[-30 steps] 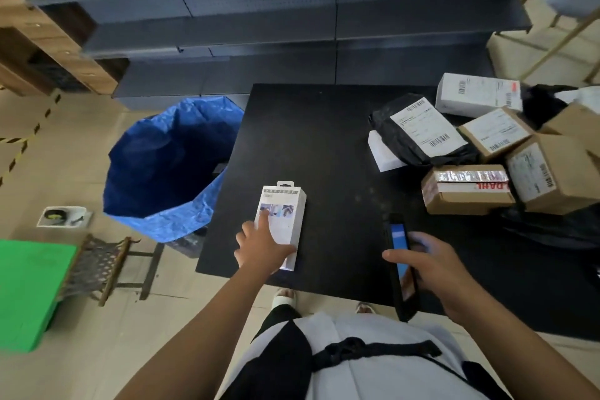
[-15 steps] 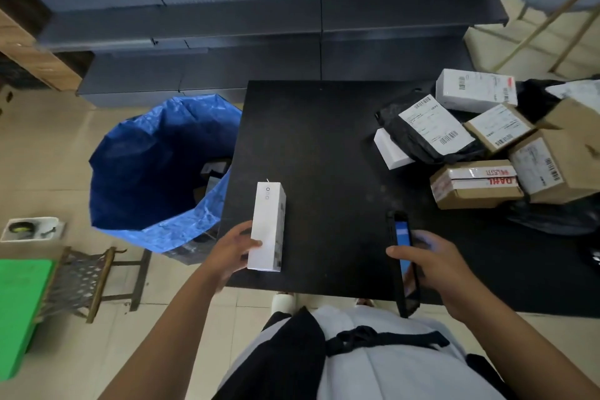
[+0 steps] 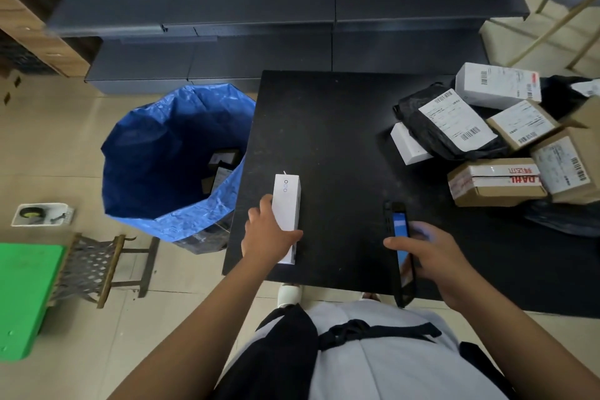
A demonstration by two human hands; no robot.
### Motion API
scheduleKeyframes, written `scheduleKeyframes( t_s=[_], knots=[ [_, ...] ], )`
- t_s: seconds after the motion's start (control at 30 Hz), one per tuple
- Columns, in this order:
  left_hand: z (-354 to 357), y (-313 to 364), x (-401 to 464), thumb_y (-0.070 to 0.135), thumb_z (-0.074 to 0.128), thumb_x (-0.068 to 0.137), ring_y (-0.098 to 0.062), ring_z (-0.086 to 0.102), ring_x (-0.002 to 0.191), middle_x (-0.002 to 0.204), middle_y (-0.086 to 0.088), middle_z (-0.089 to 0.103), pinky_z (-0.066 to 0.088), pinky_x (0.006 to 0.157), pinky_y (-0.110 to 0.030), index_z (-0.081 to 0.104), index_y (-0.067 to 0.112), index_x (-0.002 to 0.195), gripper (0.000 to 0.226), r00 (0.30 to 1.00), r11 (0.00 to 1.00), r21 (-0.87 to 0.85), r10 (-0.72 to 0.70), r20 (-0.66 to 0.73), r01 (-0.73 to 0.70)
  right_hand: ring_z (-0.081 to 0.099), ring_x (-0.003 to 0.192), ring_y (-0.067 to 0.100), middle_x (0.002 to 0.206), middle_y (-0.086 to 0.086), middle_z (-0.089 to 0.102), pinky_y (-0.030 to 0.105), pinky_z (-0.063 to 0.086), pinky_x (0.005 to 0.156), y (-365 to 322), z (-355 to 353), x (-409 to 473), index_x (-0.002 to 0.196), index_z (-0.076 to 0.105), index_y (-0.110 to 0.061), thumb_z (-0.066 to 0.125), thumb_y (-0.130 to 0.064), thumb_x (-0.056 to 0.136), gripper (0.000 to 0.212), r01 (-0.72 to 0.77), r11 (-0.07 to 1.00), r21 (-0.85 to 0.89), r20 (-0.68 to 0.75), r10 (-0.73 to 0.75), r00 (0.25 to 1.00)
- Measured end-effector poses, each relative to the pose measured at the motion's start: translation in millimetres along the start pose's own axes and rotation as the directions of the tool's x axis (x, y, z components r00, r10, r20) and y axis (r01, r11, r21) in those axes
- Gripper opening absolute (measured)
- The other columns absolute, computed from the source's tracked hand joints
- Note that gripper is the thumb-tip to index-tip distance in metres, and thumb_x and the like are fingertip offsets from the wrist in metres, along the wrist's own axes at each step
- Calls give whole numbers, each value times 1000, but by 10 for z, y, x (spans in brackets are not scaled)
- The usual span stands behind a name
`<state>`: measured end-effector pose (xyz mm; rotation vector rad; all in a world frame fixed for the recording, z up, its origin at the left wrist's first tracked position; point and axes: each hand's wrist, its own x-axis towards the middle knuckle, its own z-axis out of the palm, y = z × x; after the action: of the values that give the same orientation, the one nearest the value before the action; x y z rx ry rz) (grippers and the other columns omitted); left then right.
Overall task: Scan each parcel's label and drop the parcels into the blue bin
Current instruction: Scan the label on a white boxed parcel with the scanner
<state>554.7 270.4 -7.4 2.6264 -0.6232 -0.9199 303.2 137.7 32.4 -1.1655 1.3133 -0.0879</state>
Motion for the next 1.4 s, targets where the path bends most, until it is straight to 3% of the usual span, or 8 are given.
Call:
scheduleKeyframes(
  t_s=[0.13,0.27,0.47,0.63,0.73,0.97,1.17,1.4],
  knots=[
    [-113,-28,0,33,82,81,-28,55,126,143,-2,47,51,101,-51,33,31,145,81,997,997,-50,55,61,-52,63,120,38,140,11,60,60,56,98,1,27,-15,147,52,-20,86,-34,81,76,25,1000,19,-16,-24,1000],
    [-487,-100,181,9,78,81,-22,72,100,120,-3,69,60,89,-47,55,28,135,61,905,935,-352,118,408,37,64,117,33,142,10,58,55,57,98,36,-15,-80,149,50,-19,85,-32,82,77,-3,999,53,-37,5,999],
    [-556,-40,523,2,72,84,-25,73,103,113,-4,76,57,95,-48,70,26,121,43,741,976,-214,163,652,-26,71,89,30,135,12,61,39,59,74,82,-109,-290,150,48,-17,81,-25,87,72,-18,998,56,-128,25,991],
    [-480,96,735,14,68,90,-25,62,120,129,-3,66,48,101,-43,67,30,118,32,796,979,-63,193,574,-192,73,92,32,135,13,62,40,59,75,151,-213,-449,149,50,-16,81,-24,85,72,-54,994,90,-177,70,982],
    [-358,217,656,34,78,84,-28,49,131,152,-7,44,45,105,-44,46,32,145,69,836,953,-17,274,476,-302,72,93,30,130,12,64,38,57,72,198,-205,-527,145,53,-15,81,-22,85,66,-59,992,112,-200,80,977],
    [252,171,179,56,81,73,-32,29,143,157,-12,26,27,119,-45,9,19,158,117,855,611,602,419,305,-514,68,99,29,126,11,67,42,58,76,323,-144,-632,137,60,-15,83,-22,84,58,-69,988,139,-216,98,971],
    [161,296,383,46,85,69,-30,39,134,147,-10,36,34,111,-40,22,15,151,108,835,541,642,425,349,-543,65,109,29,123,7,68,54,58,95,357,-181,-709,133,61,-16,83,-23,84,54,-68,985,157,-231,103,967],
    [-25,365,645,19,75,87,-34,17,150,164,-5,15,15,122,-45,8,40,156,99,534,6,644,564,630,-765,67,105,26,117,6,70,47,59,90,404,-285,-764,127,63,-17,81,-20,86,46,-48,974,220,-233,100,967]
  ],
)
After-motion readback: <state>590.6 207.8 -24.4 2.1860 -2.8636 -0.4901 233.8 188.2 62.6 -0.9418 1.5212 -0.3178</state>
